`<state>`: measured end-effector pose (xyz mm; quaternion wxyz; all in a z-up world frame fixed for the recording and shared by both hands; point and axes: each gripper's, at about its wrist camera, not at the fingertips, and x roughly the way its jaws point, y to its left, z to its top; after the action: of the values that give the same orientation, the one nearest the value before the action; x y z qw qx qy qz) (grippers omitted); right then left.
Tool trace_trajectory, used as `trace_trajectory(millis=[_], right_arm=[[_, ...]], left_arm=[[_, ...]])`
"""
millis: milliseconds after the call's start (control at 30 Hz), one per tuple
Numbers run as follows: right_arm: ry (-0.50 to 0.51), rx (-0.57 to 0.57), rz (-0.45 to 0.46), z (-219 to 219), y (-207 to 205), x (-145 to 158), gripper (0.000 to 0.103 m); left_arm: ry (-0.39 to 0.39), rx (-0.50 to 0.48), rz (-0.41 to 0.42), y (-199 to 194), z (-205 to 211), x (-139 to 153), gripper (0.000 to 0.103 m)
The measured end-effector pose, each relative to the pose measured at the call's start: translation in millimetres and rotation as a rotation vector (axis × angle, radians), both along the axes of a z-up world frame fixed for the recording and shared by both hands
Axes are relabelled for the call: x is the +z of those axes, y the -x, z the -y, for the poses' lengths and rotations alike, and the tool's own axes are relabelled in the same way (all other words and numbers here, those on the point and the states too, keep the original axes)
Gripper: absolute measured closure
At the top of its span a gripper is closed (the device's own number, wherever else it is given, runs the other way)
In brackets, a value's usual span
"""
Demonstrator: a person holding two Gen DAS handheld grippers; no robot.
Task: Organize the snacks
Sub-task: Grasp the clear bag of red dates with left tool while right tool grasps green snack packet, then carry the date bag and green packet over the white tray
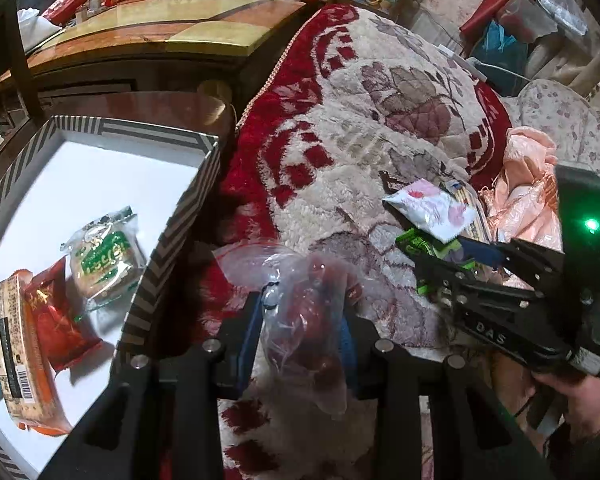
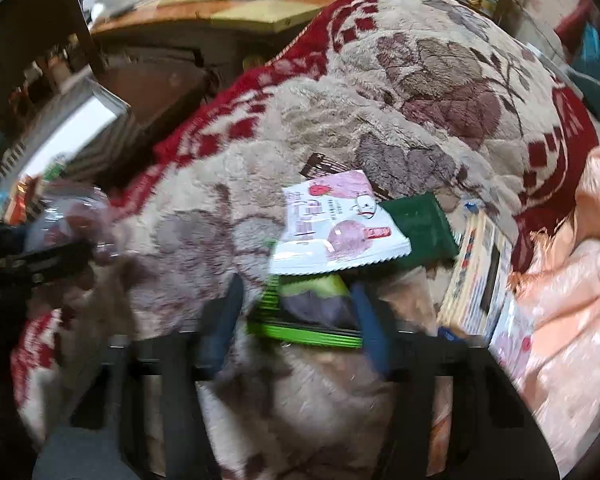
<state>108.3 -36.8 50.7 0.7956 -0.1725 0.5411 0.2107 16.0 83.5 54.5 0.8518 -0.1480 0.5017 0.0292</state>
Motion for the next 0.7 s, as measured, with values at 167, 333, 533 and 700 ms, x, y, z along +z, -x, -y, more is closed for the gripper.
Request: trace_trajectory(millis=[167,333,533,700], right_arm=[[-0.048,-0.013,0.004,12.8,8.1,9.3,0.065],[-0.223,-0.073,-0.017,27.2,34.1,29.0,0.065],[-0.324,-0.107,-0.034,25.7,69.0,35.7,0.065],[-0.370,-0.087,-0.046,12.2,85.8,42.5,0.065]], left_arm=[[-0.020,0.000,0.007,3.5,2.3,3.0,0.065],[-0.039,0.004,0.011,15.6,3.0,6.3,0.065],[-0.045,0.019,-0.002,36.5,-3.2,10.1,0.065],[-0.078,0.036,0.015,55.7,-9.8,20.8,0.065]])
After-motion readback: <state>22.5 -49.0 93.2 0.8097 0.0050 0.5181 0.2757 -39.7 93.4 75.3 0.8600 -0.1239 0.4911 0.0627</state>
